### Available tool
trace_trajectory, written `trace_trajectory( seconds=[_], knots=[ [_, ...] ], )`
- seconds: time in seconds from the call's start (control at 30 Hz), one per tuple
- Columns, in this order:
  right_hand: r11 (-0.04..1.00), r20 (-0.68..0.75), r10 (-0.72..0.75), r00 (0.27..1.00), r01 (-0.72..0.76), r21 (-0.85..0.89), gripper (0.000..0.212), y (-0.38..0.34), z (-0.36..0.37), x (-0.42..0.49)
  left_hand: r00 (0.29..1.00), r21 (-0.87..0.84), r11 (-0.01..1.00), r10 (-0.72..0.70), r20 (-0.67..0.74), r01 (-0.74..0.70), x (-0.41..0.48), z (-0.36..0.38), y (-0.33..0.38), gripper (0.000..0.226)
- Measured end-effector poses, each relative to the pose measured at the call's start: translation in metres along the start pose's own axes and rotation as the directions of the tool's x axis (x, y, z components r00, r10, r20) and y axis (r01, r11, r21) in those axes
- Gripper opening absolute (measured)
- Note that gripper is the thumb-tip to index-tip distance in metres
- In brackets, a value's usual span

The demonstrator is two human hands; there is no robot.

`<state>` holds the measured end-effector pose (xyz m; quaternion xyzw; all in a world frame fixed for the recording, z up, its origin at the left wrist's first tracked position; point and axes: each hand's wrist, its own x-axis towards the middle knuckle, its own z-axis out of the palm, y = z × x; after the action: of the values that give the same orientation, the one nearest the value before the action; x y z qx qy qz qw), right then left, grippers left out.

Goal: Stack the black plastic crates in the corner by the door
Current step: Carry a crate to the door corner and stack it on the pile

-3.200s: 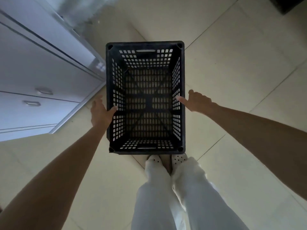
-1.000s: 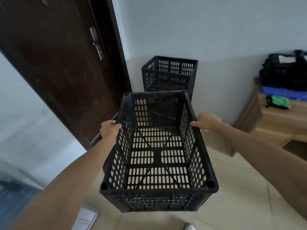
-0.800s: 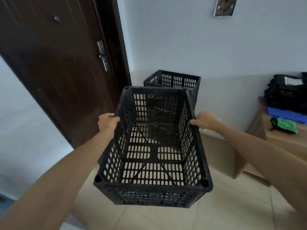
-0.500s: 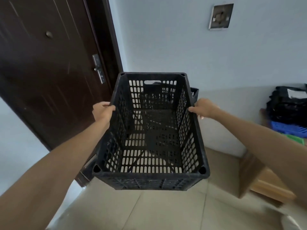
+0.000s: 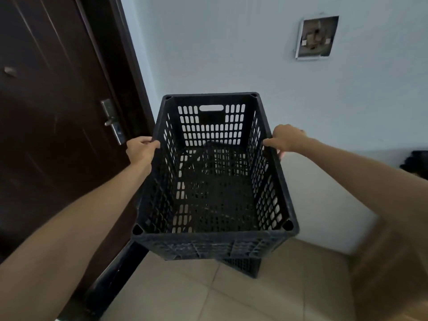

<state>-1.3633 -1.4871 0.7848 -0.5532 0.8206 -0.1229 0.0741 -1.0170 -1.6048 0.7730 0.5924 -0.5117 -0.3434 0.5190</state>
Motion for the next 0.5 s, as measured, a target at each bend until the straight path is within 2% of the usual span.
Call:
trace_trajectory(
  seconds=[0.1,0.23,0.4,0.5],
  knots=[
    [0.999,0.007,0.019,1.000,-0.019,-0.044,0.042,0.003,-0.001,0.045,1.000,-0.008,1.000,0.006,-0.003,-0.006,0.032,0.032,0.002,0.033],
    [0.997,-0.015,-0.031,0.999,0.030,-0.071,0.044,0.012,-0.002,0.112,1.000,-0.007,1.000,-0.002,-0.018,0.002,0.069,0.074,0.005,0.030],
    [0.986,0.000,-0.107,0.994,0.106,-0.131,0.048,0.023,-0.001,0.208,0.995,-0.005,0.996,-0.090,-0.050,0.090,0.116,0.121,-0.001,0.030],
    [0.969,0.039,-0.209,0.977,0.213,-0.127,0.049,0.021,-0.001,0.265,0.981,0.003,0.987,-0.158,-0.115,0.159,0.139,0.141,-0.004,0.028]
  ],
)
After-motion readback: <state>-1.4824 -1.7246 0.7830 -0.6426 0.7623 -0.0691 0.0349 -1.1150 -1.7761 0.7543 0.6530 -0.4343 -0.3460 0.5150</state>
